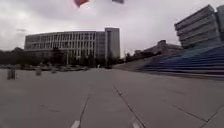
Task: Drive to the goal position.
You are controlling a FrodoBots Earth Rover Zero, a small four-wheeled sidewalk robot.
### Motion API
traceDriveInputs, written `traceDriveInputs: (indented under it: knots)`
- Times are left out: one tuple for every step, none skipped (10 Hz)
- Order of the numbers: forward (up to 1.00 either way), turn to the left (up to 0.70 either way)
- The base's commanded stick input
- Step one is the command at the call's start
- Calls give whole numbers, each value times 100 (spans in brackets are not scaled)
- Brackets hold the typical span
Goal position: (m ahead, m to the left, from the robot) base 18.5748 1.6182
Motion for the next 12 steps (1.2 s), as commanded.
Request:
traceDriveInputs:
  knots:
    - [70, 0]
    - [70, 0]
    - [70, 0]
    - [70, 0]
    - [70, 0]
    - [70, 0]
    - [70, 0]
    - [70, 0]
    - [70, 0]
    - [70, 0]
    - [70, 0]
    - [70, 0]
